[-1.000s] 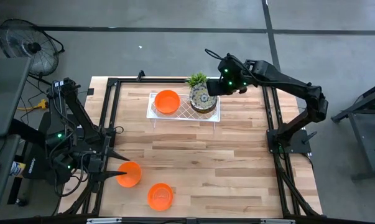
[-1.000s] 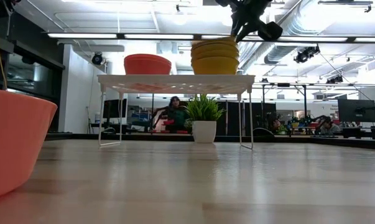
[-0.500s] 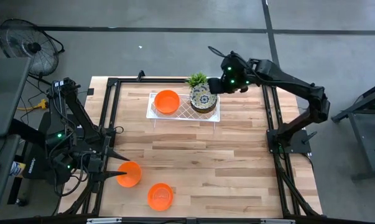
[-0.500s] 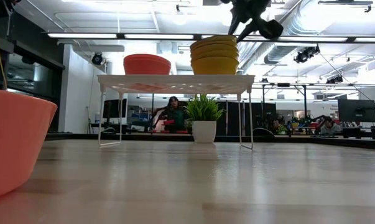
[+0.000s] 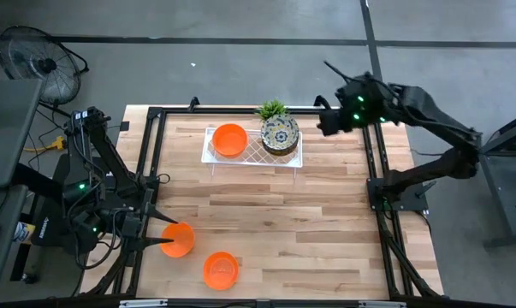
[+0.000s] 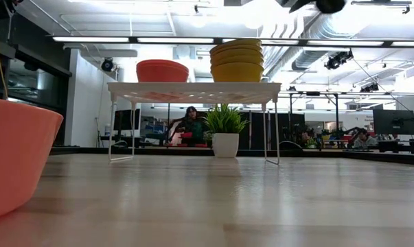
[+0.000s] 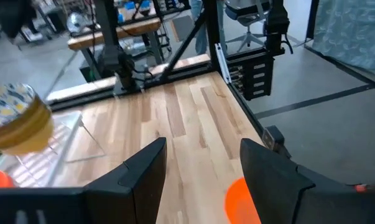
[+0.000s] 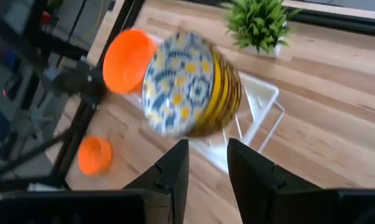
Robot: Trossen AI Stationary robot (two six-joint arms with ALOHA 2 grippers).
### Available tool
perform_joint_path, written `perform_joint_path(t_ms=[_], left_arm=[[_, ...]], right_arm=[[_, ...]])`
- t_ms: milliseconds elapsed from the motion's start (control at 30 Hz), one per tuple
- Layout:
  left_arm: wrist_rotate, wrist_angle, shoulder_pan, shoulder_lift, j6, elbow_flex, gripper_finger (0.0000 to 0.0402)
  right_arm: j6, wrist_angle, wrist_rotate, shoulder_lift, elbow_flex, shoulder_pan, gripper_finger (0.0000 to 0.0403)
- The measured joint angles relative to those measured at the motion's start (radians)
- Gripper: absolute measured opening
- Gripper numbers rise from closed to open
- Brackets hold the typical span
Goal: Pick & Place Mini bowls
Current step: Stack the orange bowl on the orange bowl on the shelf
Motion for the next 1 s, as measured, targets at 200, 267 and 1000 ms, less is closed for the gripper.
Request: perform_joint_path(t_ms=[200, 267, 1000], left_arm=[[0.111, -0.106, 0.001, 0.000, -0.187, 0.000, 0.0198], [0.161, -0.195, 0.001, 0.003, -0.300, 0.000, 0.0198], [0.850, -0.351, 0.389, 0.138, -0.588, -0.204, 0.0198]], right_arm=[[0.065, -0.084, 0.116, -0.089, 0.000, 0.175, 0.0098], [0.103, -0.091, 0.172, -0.101, 0.001, 0.251, 0.0098], [0.372, -0.225, 0.694, 0.033, 0.000, 0.986, 0.0098]])
